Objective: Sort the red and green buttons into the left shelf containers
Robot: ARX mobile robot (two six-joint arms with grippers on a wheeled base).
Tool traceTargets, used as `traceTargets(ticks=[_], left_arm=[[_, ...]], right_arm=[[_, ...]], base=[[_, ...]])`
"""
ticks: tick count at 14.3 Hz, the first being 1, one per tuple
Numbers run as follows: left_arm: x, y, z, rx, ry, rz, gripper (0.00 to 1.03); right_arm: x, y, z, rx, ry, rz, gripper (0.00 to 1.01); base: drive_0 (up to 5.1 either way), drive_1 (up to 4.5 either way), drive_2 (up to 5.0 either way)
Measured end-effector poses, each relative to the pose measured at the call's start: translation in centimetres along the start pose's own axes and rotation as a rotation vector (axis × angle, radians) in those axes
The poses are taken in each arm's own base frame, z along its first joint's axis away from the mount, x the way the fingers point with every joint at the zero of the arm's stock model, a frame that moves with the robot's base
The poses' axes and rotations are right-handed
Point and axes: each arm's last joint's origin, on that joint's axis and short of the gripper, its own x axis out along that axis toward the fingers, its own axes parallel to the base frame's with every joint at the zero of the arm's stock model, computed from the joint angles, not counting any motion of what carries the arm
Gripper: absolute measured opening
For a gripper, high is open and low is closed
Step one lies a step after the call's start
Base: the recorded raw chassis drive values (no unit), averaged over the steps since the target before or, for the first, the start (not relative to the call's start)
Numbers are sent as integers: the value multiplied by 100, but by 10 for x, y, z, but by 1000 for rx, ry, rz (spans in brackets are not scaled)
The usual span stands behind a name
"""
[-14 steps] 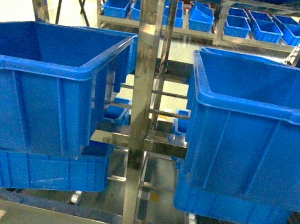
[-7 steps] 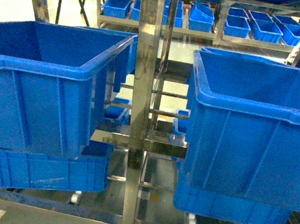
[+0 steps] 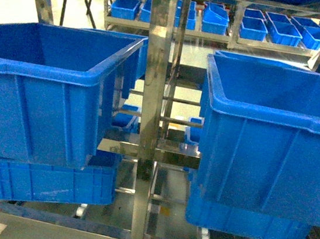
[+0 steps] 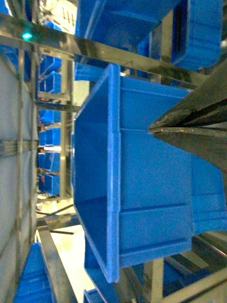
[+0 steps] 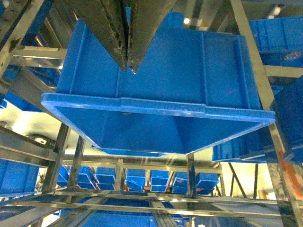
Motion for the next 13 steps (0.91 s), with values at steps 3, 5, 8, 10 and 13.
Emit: traceTargets(ticks=[3, 5, 8, 10, 13], left_arm=[[0, 0, -2, 0, 20, 1, 2], [0, 0, -2, 0, 19, 1, 2], [0, 0, -2, 0, 19, 1, 16], [0, 0, -2, 0, 19, 1, 42], [0, 0, -2, 0, 19, 1, 83]], right_arm=[[-11, 0, -1, 0, -6, -1, 2], [-11, 0, -3, 0, 6, 0, 2], [-11, 0, -3, 0, 10, 1, 16], [-11, 0, -3, 0, 10, 1, 42], [-11, 0, -3, 0, 10, 1, 83]], base=[[0, 0, 0], [0, 0, 0], [0, 0, 0], [0, 0, 0], [0, 0, 0]])
